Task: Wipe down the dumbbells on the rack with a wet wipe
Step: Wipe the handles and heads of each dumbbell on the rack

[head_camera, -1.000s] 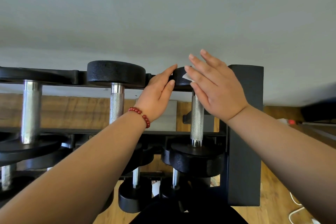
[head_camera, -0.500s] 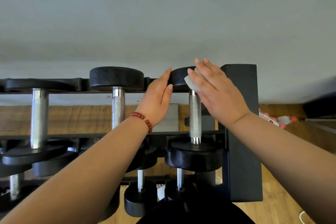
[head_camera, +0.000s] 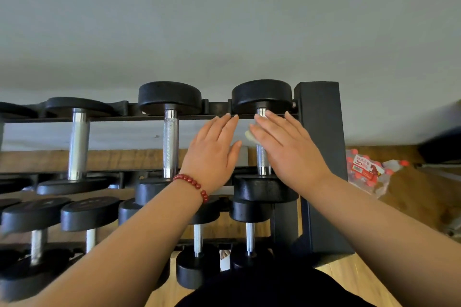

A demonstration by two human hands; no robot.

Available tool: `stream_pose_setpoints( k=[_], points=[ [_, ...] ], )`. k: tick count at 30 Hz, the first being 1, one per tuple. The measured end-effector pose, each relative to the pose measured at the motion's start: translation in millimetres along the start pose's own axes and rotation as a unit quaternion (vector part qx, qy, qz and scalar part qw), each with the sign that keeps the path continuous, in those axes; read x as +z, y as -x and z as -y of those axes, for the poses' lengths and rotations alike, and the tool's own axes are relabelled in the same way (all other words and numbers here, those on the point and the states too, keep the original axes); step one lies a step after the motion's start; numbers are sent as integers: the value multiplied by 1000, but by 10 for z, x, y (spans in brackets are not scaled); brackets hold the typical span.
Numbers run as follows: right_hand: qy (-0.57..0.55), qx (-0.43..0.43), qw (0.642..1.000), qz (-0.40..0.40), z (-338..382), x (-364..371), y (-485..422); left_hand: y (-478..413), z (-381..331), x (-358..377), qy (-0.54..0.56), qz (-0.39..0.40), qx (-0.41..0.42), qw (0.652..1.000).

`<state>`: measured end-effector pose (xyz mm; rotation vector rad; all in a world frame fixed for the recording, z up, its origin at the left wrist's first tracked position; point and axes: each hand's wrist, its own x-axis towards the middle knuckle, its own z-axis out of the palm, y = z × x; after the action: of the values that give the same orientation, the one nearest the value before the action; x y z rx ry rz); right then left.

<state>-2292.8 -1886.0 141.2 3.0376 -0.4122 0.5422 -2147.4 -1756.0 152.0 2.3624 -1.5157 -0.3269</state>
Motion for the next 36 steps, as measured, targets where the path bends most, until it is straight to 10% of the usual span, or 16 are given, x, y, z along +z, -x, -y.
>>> stream_pose_setpoints(
  k=[36],
  points=[
    [-122,-206,970,33,631,-356,1745,2585,-1207,829,-211,-70,-212,952]
  ],
)
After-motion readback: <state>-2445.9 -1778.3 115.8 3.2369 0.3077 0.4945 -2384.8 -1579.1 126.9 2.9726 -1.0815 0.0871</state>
